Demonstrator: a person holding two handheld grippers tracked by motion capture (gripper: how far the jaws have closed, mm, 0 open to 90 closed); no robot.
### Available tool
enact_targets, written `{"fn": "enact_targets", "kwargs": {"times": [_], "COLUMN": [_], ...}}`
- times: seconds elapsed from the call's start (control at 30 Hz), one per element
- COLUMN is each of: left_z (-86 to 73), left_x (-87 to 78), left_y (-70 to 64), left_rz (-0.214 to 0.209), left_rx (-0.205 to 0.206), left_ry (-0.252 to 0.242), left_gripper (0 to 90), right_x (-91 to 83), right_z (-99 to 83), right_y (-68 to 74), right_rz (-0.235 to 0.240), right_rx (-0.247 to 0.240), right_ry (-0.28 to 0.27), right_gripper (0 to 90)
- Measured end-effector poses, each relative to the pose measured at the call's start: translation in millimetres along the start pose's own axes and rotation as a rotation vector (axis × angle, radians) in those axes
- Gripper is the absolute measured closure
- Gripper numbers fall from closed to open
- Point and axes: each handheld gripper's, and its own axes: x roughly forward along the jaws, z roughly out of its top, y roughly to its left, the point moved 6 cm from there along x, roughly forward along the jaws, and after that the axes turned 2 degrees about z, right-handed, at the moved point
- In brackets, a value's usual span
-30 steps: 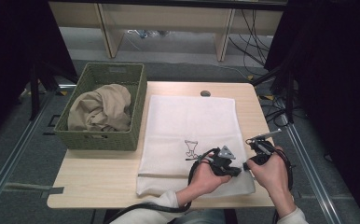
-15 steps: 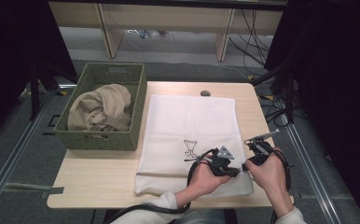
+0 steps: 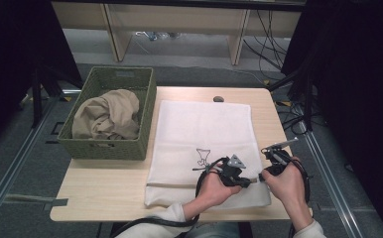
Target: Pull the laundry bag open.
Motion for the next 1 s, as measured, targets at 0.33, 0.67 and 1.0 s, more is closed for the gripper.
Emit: {"fn": "enact_targets", "kwargs": {"times": [0.33,0.67,1.0], "left_z": [-2.5,-6.2,-8.2], "left_x": [-3.1,-10.8,-18.0], "left_y": [-0.1,4.5,5.1], "left_rz": [0.017,0.026,0.026], "left_rx": [0.002,0.001,0.001], "left_ry": [0.002,0.020,0.015], "left_gripper": [86.8,86.7,86.8], "right_x": [2.9,3.4,5.2], "right_z": [0.1,0.4,0.3], "right_y": [3.0,0.9,2.7], "right_rz": [-0.009,-0.016,0.009], "right_rx": [0.015,-0.003,0.018], "right_ry": [0.008,-0.008,-0.005], "right_gripper": [85.0,85.0,85.0]}}
